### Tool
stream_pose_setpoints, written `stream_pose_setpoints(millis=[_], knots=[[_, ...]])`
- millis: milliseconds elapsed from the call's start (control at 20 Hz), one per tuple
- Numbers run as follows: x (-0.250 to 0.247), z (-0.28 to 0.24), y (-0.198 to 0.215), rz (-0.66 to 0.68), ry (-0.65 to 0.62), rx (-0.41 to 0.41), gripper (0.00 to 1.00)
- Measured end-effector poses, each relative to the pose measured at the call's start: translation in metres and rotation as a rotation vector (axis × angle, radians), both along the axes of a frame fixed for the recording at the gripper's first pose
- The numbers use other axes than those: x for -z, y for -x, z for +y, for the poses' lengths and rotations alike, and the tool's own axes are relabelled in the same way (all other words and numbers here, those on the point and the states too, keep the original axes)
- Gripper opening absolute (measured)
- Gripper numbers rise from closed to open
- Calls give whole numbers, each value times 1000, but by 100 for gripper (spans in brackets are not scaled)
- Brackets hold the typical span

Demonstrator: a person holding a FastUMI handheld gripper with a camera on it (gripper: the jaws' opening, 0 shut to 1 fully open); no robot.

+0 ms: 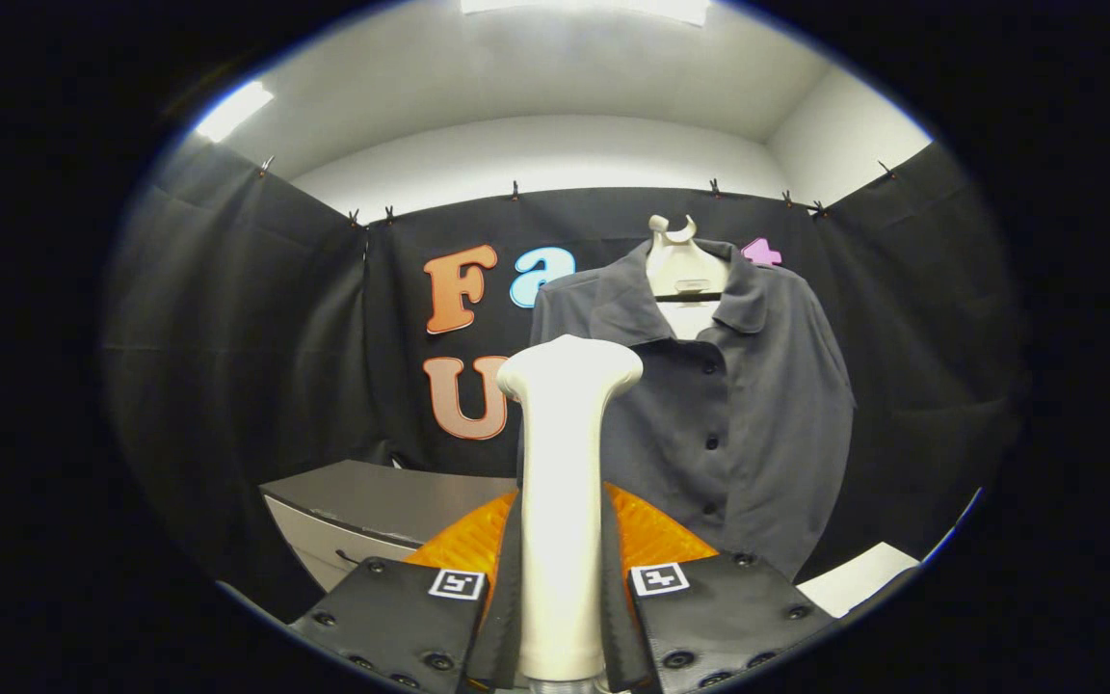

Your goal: Iron the clothes twice with a garment steamer, once on the left side and once on the right side.

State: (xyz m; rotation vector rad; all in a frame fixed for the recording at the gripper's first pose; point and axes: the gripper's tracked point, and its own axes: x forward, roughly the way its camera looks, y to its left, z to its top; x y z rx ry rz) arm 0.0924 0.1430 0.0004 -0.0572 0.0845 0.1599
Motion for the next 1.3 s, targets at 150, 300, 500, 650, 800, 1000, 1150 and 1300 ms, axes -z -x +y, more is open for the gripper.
stream_pose_setpoints(millis=[150,300,500,650,800,1000,1150,1300], knots=[[-4,-27,9,-18,2,50,41],[-4,-44,18,-17,-16,75,41],[4,-57,17,-23,-5,100,41],[14,-59,15,-17,-9,92,41],[27,-64,4,-5,-11,103,41],[36,-66,-17,6,-38,103,41],[38,-64,-36,14,-50,107,41],[37,-60,-49,13,-60,100,41]])
